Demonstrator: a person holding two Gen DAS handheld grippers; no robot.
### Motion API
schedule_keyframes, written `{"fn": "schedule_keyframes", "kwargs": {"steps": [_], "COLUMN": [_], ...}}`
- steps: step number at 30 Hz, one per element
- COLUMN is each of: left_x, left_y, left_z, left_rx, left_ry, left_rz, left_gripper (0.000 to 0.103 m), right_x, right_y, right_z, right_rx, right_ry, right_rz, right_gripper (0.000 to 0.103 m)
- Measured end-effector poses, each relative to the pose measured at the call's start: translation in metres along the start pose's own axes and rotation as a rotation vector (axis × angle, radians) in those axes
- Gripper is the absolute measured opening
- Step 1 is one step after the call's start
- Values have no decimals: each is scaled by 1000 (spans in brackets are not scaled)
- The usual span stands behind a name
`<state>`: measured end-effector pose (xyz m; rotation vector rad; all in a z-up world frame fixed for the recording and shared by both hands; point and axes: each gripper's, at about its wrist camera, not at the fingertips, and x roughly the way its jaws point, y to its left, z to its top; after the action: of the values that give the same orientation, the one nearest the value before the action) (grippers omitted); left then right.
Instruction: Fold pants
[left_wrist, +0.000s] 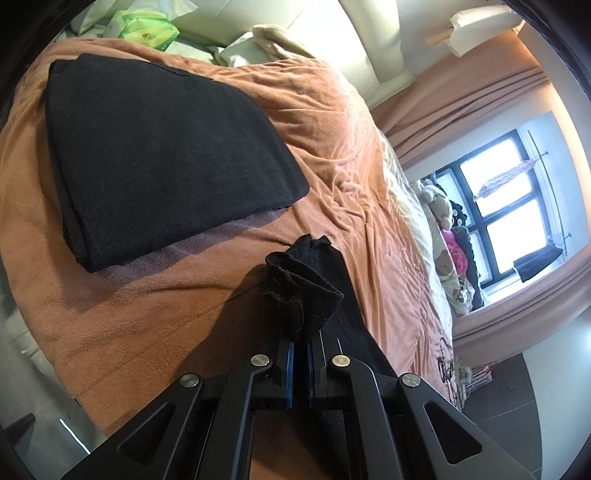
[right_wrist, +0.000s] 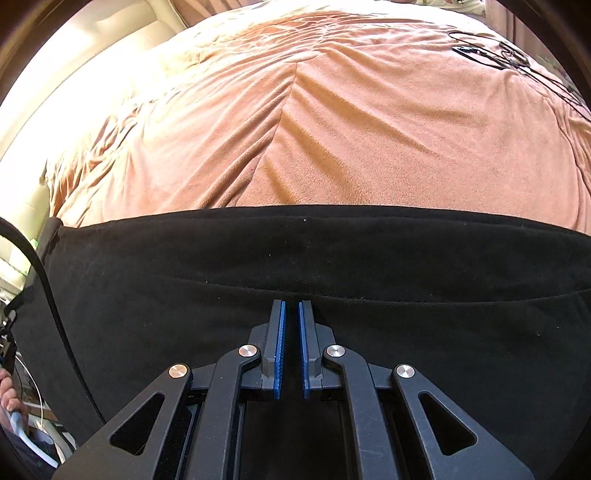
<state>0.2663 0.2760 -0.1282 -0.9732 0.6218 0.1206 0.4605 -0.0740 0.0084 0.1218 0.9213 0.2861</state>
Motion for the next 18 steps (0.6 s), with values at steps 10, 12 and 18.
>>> {"fn": "schedule_keyframes", "kwargs": {"steps": [10, 12, 18], "left_x": [-14, -17, -26], "left_y": [-41, -54, -104], "left_z": [8, 10, 13], "left_rx": [64, 86, 163], "left_ry": [-16, -21, -28], "left_rz": [-67, -80, -136], "left_gripper": [5, 5, 5], "right_x": [-29, -38, -57], "right_y": [5, 4, 1], "right_z": [-47, -61, -95], "right_rx": [-10, -16, -6], "right_ry": [15, 12, -6], "right_rz": [74, 89, 122], "right_gripper": [3, 3, 3]}}
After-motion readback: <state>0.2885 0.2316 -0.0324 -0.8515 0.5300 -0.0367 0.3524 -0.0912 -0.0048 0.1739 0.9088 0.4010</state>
